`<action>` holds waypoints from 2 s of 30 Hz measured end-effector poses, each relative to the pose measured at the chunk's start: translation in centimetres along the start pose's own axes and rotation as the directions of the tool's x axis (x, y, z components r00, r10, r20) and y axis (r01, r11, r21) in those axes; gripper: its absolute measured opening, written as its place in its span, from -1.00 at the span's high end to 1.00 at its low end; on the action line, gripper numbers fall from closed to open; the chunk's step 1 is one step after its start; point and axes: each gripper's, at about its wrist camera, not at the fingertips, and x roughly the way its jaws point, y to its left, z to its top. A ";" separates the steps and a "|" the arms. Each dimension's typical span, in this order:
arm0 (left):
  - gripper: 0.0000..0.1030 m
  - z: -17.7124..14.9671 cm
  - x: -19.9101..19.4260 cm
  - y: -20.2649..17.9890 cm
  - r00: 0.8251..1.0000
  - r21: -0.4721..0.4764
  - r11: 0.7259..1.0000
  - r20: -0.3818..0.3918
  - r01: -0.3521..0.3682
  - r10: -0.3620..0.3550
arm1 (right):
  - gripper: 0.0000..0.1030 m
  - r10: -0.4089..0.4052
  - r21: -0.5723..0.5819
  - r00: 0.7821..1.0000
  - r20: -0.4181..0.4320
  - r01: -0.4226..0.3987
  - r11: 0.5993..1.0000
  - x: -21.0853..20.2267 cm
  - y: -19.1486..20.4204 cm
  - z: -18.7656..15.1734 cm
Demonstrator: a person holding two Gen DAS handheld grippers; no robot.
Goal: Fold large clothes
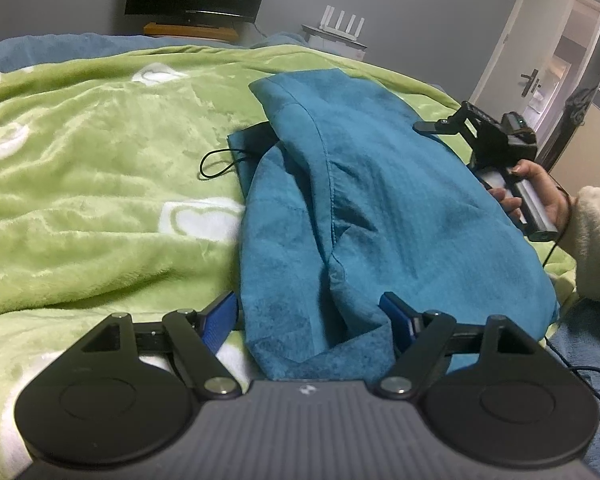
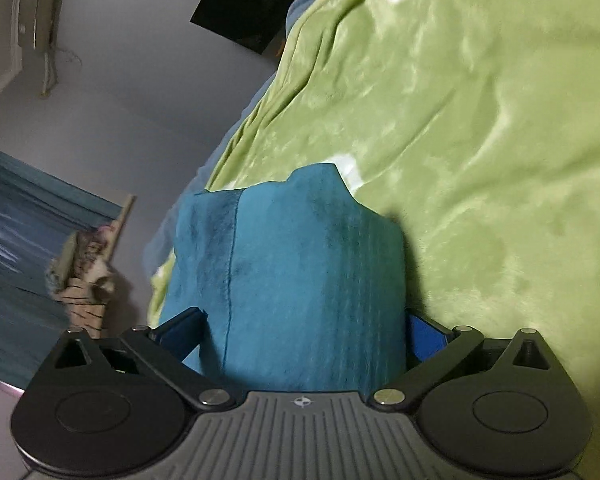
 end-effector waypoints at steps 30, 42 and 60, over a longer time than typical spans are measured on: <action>-0.53 -0.2 1.1 -0.5 0.998 0.020 0.999 -0.048 -0.043 0.044 | -0.25 0.106 -0.318 0.966 0.238 -0.026 0.948 -2.1 8.5 2.1; -0.53 0.0 1.8 -0.2 0.996 0.025 0.999 -0.073 -0.046 0.048 | -0.76 -0.385 -0.252 0.802 0.456 0.532 0.809 -0.3 11.4 10.6; -0.53 -0.2 1.9 -1.9 0.987 0.091 0.986 -0.071 -0.140 0.147 | -1.00 -0.526 -0.466 0.710 0.468 0.704 0.536 -5.6 8.8 -9.5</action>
